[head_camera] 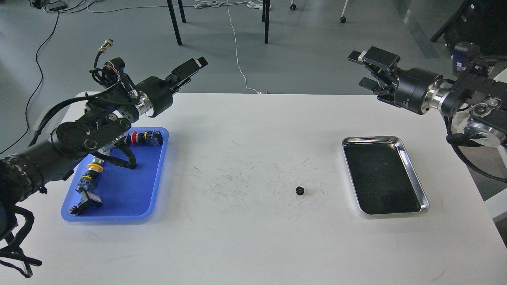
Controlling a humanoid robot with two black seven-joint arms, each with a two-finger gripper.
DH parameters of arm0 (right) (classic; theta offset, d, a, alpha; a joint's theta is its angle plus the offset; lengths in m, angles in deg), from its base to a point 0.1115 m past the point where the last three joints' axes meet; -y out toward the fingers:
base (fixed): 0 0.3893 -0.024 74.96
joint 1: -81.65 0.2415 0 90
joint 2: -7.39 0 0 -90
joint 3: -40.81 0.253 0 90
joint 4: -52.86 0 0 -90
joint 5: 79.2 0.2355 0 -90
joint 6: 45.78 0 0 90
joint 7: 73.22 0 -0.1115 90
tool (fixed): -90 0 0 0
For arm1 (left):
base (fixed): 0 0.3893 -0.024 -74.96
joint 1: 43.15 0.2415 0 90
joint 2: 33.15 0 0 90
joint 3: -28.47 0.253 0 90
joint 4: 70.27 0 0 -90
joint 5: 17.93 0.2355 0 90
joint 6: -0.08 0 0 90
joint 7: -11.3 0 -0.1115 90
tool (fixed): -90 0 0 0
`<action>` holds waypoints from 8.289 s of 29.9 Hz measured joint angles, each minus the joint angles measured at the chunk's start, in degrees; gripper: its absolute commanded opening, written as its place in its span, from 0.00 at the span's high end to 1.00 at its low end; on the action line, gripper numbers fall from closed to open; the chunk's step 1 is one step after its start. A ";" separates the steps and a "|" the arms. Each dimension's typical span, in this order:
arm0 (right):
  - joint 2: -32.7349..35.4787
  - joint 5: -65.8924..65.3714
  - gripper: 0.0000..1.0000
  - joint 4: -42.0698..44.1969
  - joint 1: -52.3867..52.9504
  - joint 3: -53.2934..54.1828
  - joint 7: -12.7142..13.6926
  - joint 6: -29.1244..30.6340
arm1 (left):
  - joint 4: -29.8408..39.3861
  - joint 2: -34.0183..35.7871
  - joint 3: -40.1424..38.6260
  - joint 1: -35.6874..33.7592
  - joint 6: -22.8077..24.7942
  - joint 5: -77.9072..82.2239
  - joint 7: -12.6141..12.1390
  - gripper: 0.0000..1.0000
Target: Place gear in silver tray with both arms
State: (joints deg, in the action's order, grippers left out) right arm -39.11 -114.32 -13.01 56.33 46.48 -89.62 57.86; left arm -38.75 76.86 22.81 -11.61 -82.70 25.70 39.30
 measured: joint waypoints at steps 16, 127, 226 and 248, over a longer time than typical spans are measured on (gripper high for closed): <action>-1.19 -22.90 0.01 -0.23 10.24 -7.60 -0.21 9.58 | -11.01 2.73 -0.65 1.21 20.27 -7.46 0.00 0.02; -37.16 -61.44 0.61 12.74 16.07 -37.93 -11.60 14.36 | -17.41 11.31 -18.78 10.67 20.78 -39.14 0.00 0.02; -17.04 -62.52 0.99 24.06 10.67 -37.23 -11.61 8.34 | -17.37 16.14 -18.77 11.96 20.78 -40.28 0.00 0.02; -19.88 -61.73 0.55 26.91 8.16 -36.90 -11.60 5.95 | -17.37 16.82 -18.78 11.96 20.78 -40.29 0.00 0.02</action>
State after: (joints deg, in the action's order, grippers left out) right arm -58.98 -176.06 13.90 64.49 9.58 -101.22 63.81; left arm -56.11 93.68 4.04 0.35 -61.92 -14.60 39.30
